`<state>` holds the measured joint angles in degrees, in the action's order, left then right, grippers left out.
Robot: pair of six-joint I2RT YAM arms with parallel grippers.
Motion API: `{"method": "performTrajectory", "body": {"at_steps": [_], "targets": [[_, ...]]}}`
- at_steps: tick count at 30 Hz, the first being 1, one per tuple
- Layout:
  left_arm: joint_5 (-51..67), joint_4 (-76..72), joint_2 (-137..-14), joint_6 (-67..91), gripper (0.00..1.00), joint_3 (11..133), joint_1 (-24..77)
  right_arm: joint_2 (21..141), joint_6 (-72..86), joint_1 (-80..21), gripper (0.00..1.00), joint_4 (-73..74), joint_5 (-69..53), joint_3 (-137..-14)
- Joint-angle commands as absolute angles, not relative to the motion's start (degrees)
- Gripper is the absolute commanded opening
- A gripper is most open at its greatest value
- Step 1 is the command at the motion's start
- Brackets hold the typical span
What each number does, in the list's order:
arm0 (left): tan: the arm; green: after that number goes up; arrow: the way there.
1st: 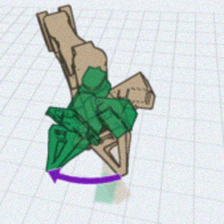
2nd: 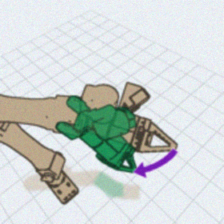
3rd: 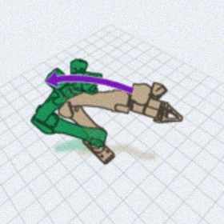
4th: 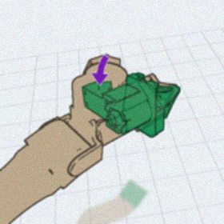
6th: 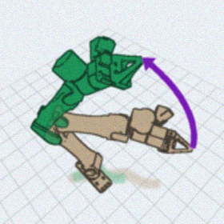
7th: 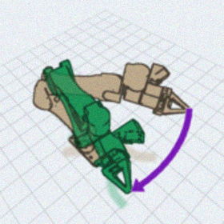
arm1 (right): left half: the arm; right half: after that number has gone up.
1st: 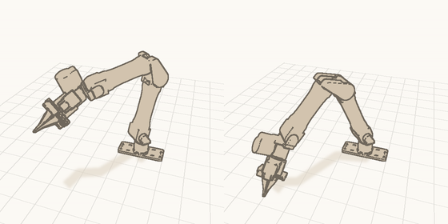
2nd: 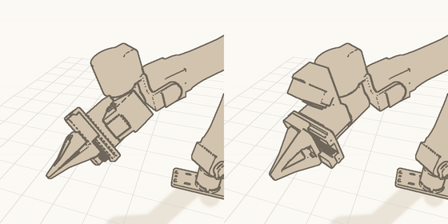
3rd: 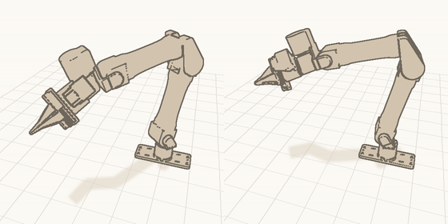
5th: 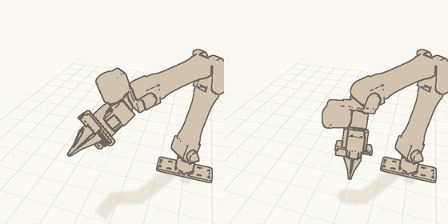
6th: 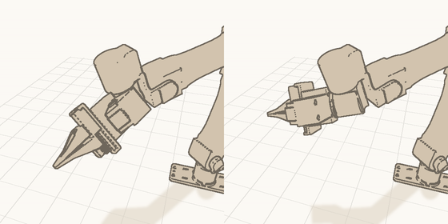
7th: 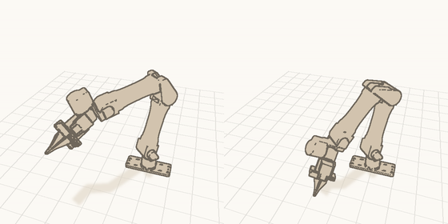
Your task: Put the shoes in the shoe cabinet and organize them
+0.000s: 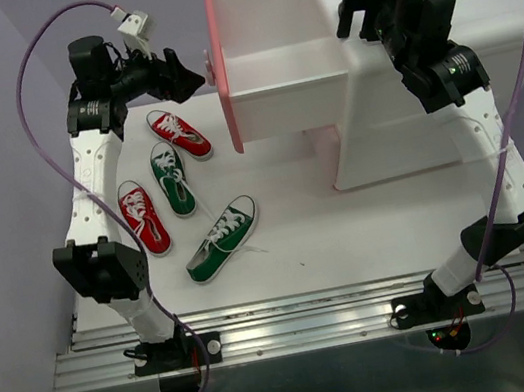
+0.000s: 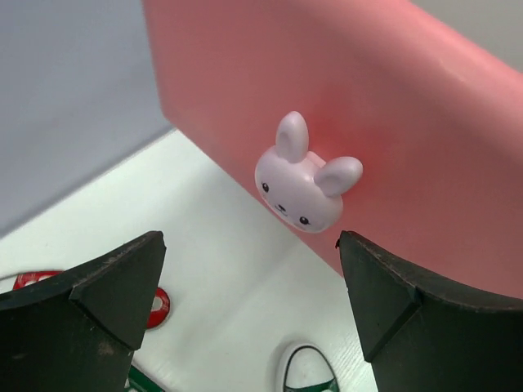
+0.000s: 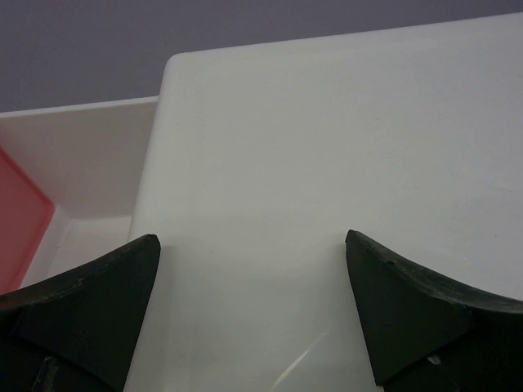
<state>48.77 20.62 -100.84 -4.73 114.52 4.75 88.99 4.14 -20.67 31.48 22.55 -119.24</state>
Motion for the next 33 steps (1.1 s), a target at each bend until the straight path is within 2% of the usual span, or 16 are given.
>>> {"method": "performTrajectory", "body": {"at_steps": [1, 6, 10, 13, 18, 23, 28, 33], "targets": [[36.59, 13.99, -87.57, 7.62, 0.99, 109.18, 2.55, 91.23, 4.48, -20.48, 1.00, 44.47, 21.45, -119.70], [25.07, 15.90, -80.53, 23.59, 0.99, 107.23, 0.79, 92.11, 2.73, -20.48, 1.00, 45.26, 20.39, -126.02], [11.72, 29.74, -77.00, 34.78, 0.99, 105.65, 0.70, 95.53, 0.62, -20.48, 1.00, 45.53, 19.17, -135.31], [11.43, 39.51, -77.95, 34.63, 0.99, 107.65, 0.70, 98.69, -2.35, -22.23, 1.00, 44.13, 15.74, -141.13], [6.42, 56.24, -82.44, 31.47, 0.99, 114.35, 0.70, 100.98, -8.86, -34.67, 1.00, 36.59, 15.56, -145.81], [8.00, 55.72, -78.85, 31.72, 0.99, 100.40, 0.70, 102.83, -10.11, -43.32, 1.00, 25.87, 11.09, -147.04], [5.72, 54.14, -75.76, 32.96, 0.99, 95.72, 0.70, 105.20, -8.62, -54.38, 1.00, 20.22, 4.33, -148.79], [7.74, 57.30, -74.89, 30.15, 0.99, 94.14, 0.70, 107.22, -2.38, -57.74, 1.00, 22.23, 0.44, -148.01]]}}
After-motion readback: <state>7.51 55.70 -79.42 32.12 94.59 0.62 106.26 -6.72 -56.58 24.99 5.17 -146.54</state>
